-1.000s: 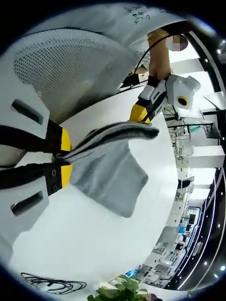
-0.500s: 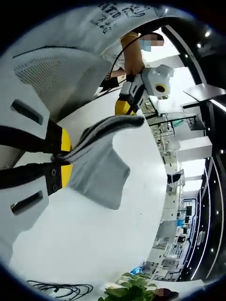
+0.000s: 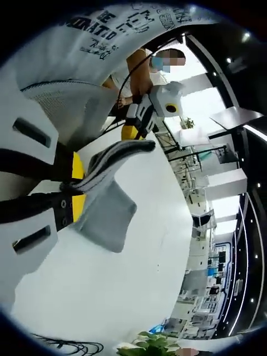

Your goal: Fold the towel on the table until its edges align and the towel forms a compact rectangular stack.

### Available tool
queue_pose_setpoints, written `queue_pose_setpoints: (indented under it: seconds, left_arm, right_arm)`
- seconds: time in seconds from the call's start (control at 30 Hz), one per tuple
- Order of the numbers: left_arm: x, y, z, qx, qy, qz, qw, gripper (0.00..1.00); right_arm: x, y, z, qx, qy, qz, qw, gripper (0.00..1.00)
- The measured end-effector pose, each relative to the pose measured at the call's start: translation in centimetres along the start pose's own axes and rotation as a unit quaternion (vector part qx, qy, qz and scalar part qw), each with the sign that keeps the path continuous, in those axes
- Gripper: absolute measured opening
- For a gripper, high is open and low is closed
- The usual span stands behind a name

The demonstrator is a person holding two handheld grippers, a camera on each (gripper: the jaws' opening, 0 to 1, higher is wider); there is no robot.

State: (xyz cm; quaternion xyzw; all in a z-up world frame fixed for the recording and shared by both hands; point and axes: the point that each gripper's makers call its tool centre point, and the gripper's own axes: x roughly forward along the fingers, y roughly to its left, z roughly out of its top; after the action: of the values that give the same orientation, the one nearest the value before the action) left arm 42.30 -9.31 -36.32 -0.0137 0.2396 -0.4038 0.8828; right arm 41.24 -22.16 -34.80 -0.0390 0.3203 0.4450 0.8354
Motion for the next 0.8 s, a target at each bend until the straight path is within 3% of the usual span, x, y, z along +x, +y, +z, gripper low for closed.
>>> queue_pose_setpoints:
  seconds: [0.37,0.8]
  left_arm:
    - [0.2,1.5,1.3,0.004,-0.010,0.025,0.9996,0.09]
    - [1.1,4.6,1.8,-0.045,-0.031,0.056,0.9969,0.10]
  right_arm:
    - [1.5,-1.4,1.5,-0.003,0.002,0.001,1.0000,0.04]
    - [4.1,-4.1,3.5,-0.002,-0.003,-0.009,1.0000,0.04]
